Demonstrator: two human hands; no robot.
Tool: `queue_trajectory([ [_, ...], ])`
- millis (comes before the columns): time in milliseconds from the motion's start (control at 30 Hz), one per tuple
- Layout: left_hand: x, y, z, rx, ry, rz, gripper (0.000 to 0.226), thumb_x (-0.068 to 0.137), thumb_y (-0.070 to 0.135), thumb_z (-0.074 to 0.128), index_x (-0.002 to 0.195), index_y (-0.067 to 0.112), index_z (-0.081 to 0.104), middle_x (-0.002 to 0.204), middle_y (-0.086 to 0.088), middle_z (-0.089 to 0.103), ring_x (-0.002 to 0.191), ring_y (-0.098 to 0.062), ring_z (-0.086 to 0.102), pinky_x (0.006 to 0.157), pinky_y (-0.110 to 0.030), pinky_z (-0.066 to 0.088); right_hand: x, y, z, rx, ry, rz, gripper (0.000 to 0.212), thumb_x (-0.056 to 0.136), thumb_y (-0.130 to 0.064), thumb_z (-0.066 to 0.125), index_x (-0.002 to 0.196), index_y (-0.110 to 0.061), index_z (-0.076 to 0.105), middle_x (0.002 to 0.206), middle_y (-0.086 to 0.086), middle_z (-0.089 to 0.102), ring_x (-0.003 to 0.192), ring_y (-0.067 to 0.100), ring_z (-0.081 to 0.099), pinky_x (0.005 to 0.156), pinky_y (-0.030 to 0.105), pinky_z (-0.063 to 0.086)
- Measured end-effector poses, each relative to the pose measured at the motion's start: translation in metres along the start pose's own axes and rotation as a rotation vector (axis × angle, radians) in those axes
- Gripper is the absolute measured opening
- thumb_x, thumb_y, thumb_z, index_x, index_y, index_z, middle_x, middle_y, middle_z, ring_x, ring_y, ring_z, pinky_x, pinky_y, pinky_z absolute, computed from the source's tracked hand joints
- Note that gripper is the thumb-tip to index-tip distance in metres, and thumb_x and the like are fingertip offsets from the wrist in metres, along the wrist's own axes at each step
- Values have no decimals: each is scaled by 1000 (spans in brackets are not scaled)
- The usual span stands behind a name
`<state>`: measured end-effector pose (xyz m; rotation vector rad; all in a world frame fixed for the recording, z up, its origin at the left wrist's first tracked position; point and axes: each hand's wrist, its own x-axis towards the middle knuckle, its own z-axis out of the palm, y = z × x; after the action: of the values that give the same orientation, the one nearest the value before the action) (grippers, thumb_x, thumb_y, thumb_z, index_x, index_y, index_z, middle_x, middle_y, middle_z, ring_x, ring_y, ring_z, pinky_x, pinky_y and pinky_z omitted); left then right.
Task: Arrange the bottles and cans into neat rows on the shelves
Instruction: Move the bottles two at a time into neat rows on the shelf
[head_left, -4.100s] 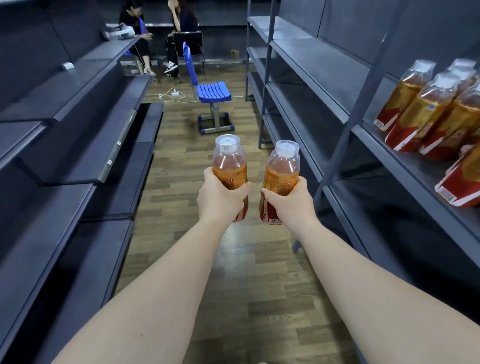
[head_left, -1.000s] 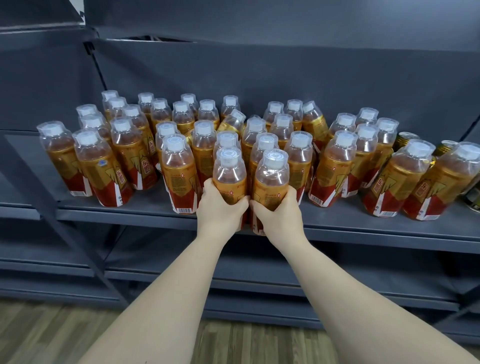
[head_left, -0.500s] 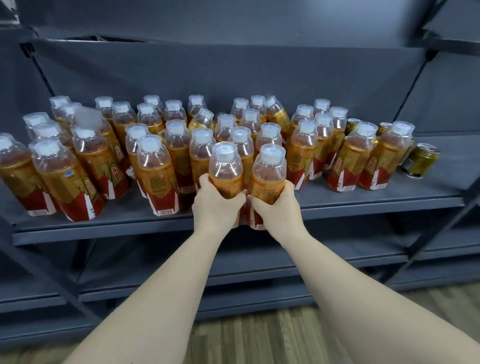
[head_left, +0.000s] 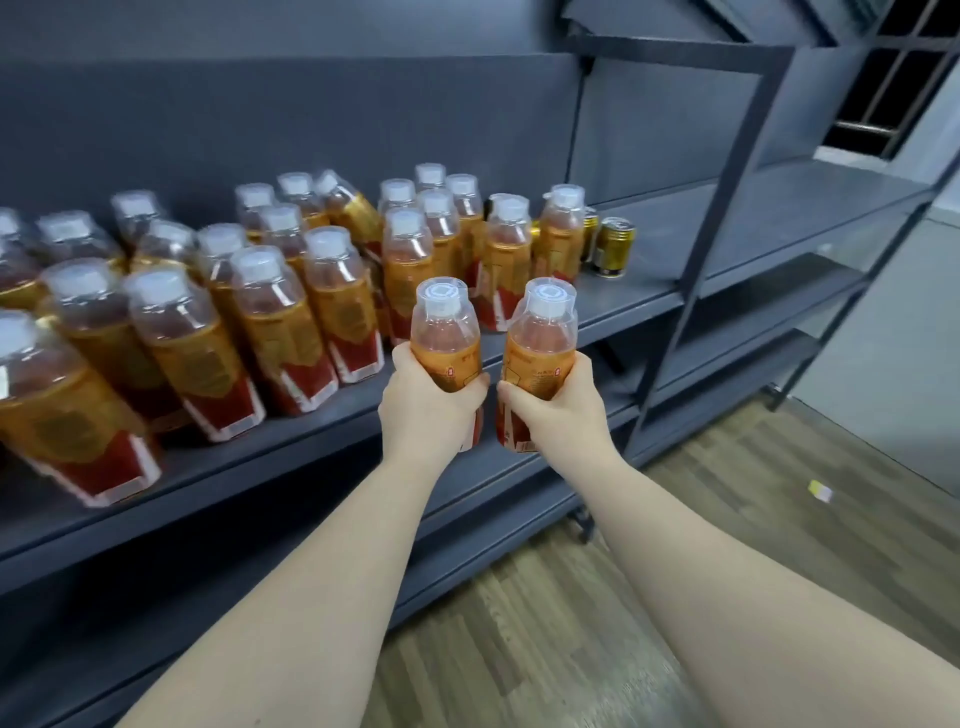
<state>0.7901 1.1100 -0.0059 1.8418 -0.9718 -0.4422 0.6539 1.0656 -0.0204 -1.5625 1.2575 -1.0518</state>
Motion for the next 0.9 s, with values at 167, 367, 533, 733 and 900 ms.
queue_trajectory([
  [167,-6,29,64,-15,-164,55,61,77,48,80,118,29,39,106,6,57,102,-22,60,90,-41,54,7,26,-66,-9,176,77,57,81,-40,79,121,-32,40,110,-13,59,101,6,59,81,27,48],
  [367,-22,73,148,-36,-328,145,65,77,46,80,125,25,41,110,6,55,101,-21,57,89,-39,51,14,59,-154,-22,386,162,55,80,-37,80,120,-32,42,105,-13,60,97,10,61,82,33,50],
  [533,-44,110,215,-37,-455,194,58,77,47,79,114,29,38,105,7,54,97,-20,57,86,-36,50,16,83,-227,-24,537,229,56,80,-34,81,120,-33,41,110,-10,61,101,15,61,86,34,49],
  [733,-71,147,289,-32,-550,248,57,77,47,78,113,28,39,103,7,56,99,-22,60,88,-40,52,15,112,-303,-30,664,279,59,80,-34,81,125,-26,43,114,-6,60,103,18,59,84,32,45],
  [900,-91,176,344,-22,-598,288,57,78,48,78,114,29,39,104,7,56,99,-21,58,84,-36,50,22,134,-359,-38,744,314,59,80,-37,80,122,-28,41,116,-3,59,104,20,59,85,34,46],
])
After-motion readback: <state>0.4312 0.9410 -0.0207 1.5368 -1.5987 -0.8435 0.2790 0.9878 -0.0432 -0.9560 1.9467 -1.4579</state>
